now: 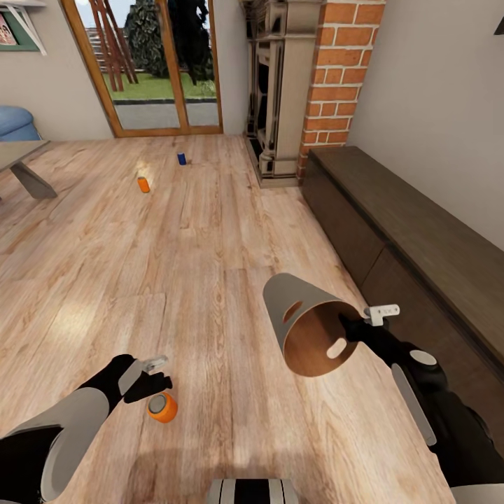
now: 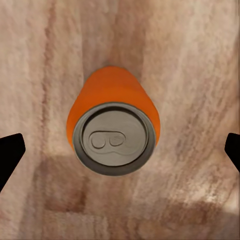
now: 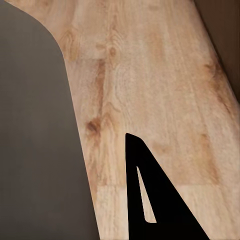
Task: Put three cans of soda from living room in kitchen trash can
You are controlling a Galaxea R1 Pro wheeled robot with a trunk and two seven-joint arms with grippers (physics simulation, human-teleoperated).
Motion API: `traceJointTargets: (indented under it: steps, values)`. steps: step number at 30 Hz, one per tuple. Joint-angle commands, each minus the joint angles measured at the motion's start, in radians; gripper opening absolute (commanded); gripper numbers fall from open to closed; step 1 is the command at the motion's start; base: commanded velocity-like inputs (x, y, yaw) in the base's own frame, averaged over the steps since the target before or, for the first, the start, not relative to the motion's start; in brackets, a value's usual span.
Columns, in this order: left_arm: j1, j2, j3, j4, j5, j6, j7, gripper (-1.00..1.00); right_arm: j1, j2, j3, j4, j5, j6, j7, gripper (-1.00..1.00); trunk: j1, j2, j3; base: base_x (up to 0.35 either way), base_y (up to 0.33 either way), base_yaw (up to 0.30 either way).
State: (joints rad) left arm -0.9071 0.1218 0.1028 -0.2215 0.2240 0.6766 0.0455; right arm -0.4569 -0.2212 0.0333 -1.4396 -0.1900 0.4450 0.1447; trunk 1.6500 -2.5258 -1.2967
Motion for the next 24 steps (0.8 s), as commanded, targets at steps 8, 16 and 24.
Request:
traceJointTargets:
  steps: [8,16,24]
  values:
    - [0.000,-0.001,0.000,-0.001,0.000,0.000,-0.002,1.00,0.000,-0.003,-0.030,-0.032,-0.013,-0.017,0.009,-1.00,0.000,0.000,0.000,0.000,0.000,0.000]
    - [0.000,-0.002,0.000,-0.001,0.000,0.000,-0.002,1.00,0.002,-0.005,-0.058,-0.075,-0.017,-0.050,0.014,-1.00,0.000,0.000,0.000,0.000,0.000,0.000]
    - [0.000,-0.002,0.000,-0.001,0.000,0.001,-0.002,1.00,0.007,-0.004,-0.066,-0.096,-0.017,-0.094,0.014,-1.00,0.002,-0.001,-0.015,0.000,0.000,0.000]
